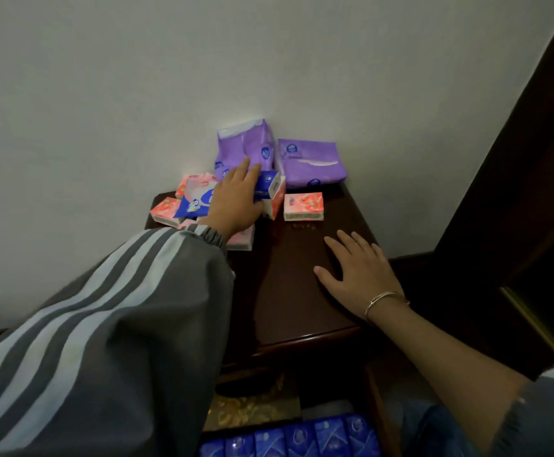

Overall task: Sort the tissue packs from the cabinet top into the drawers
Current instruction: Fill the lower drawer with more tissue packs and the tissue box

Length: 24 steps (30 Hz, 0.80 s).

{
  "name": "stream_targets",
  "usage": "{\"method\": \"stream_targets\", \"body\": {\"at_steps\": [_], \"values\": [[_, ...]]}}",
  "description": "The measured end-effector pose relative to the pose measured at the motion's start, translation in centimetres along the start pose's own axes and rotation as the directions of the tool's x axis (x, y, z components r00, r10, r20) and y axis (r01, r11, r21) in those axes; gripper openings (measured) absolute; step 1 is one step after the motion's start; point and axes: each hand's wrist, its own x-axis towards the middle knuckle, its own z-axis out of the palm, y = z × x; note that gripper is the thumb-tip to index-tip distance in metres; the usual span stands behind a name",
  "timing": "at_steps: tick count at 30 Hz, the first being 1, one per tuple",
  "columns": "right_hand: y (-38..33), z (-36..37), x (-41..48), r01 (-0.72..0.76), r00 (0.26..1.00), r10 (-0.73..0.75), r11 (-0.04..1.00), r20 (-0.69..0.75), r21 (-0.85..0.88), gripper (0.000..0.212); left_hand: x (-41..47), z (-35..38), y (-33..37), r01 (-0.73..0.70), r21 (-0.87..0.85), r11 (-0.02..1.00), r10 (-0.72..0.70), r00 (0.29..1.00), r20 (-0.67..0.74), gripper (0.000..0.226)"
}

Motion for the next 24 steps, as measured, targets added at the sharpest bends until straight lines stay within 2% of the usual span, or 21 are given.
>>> {"method": "stream_targets", "body": {"at_steps": [2,4,6,9,12,16,18,19,20,22,23,24], "values": [[0.0,0.2,0.0,0.002,1.000,-0.002,1.000,-0.007,0.006,0.069,0.9,0.2,-0.2,-0.035,0.091,0.995,0.033,0.999,0.028,0.065],[0.0,0.3,0.0,0.001,1.000,0.000,1.000,-0.016,0.014,0.069,1.1,0.0,-0.5,-0.085,0.197,0.977,0.090,0.996,-0.014,0.058],[-0.1,0.2,0.0,-0.003,1.000,0.004,1.000,-0.025,0.022,0.069,0.6,-0.7,-0.6,-0.095,0.227,0.969,0.115,0.991,-0.076,0.054],[-0.2,0.0,-0.3,-0.003,1.000,0.004,0.999,-0.024,0.052,0.067,-1.4,-2.3,-0.1,-0.030,0.088,0.996,0.052,0.966,-0.255,0.054],[-0.5,-0.5,-0.7,-0.002,0.999,0.008,0.991,-0.045,0.137,0.058,-5.6,-4.2,2.1,-0.091,-0.155,0.984,0.030,0.934,-0.357,0.057],[-1.0,-2.9,-2.6,0.141,0.946,-0.020,0.923,-0.322,0.357,0.022,-13.8,-5.7,5.5,-0.176,-0.317,0.932,0.094,0.962,-0.256,0.060],[-1.6,-4.1,-4.7,0.208,0.903,0.015,0.859,-0.429,0.468,0.020,-18.3,-5.6,6.5,-0.226,-0.336,0.914,0.179,0.970,-0.167,0.062],[-2.2,-4.6,-6.0,0.228,0.903,0.025,0.817,-0.428,0.529,0.021,-20.5,-5.4,6.8,-0.251,-0.336,0.908,0.227,0.968,-0.108,0.064],[-3.0,-5.0,-7.5,0.226,0.930,0.019,0.758,-0.367,0.612,0.023,-22.4,-5.1,7.0,-0.267,-0.326,0.907,0.264,0.963,-0.053,0.067],[-4.3,-5.5,-10.6,0.105,0.994,-0.088,0.636,-0.063,0.765,0.024,-25.9,-4.1,7.3,-0.270,-0.292,0.917,0.285,0.958,0.009,0.071],[-4.7,-5.6,-12.2,0.009,0.978,-0.169,0.626,0.124,0.779,0.025,-27.4,-3.7,7.3,-0.258,-0.286,0.923,0.275,0.961,0.019,0.072],[-4.8,-5.6,-13.7,-0.065,0.931,-0.235,0.646,0.279,0.761,0.025,-28.6,-3.2,7.3,-0.245,-0.289,0.925,0.264,0.964,0.027,0.074]]}}
